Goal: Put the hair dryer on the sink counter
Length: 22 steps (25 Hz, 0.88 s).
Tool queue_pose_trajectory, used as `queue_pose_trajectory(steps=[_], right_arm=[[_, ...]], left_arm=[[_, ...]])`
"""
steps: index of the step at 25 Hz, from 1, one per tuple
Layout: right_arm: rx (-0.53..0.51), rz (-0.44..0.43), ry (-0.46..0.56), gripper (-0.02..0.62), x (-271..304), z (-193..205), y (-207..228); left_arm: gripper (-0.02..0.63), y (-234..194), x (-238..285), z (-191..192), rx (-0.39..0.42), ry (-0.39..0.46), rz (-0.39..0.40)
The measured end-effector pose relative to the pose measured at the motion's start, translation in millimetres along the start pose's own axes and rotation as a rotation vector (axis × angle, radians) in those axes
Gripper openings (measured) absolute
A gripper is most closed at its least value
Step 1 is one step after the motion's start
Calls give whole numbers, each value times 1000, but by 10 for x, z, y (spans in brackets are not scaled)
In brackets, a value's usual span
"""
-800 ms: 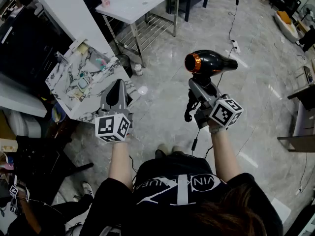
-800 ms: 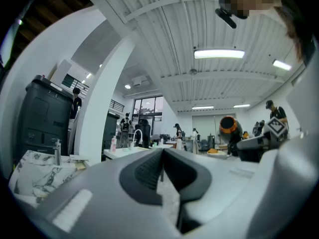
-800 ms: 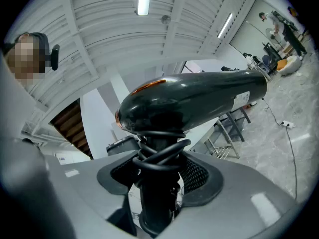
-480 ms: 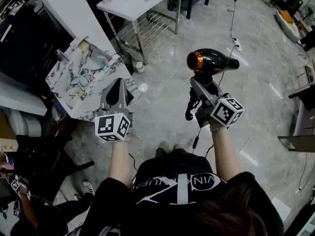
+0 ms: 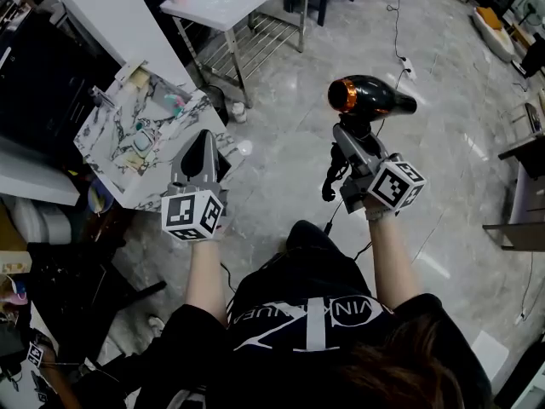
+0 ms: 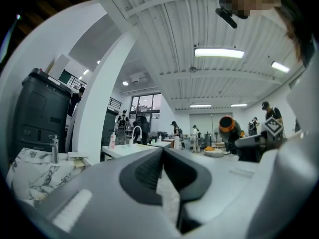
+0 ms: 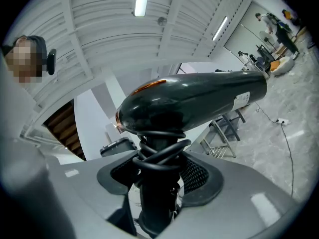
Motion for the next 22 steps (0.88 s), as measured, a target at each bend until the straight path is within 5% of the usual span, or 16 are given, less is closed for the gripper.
queue_pose_trajectory(steps=[11, 22], right_arm=[[2, 4, 2, 256, 467, -230, 307], [-17, -52, -32, 256, 1301, -881, 868]], left_arm=[[0, -253, 575, -4, -8, -18, 16], [0, -476, 1662, -358, -18, -13, -18]])
Point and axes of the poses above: the fingertips, and each gripper's own axes: x forward along the fingers, y to its right, z out of its underside, the point moved 4 cm from there along -x, backward along the fingers, and after that the axes turned 15 degrees about -y, right-handed, at the moved point
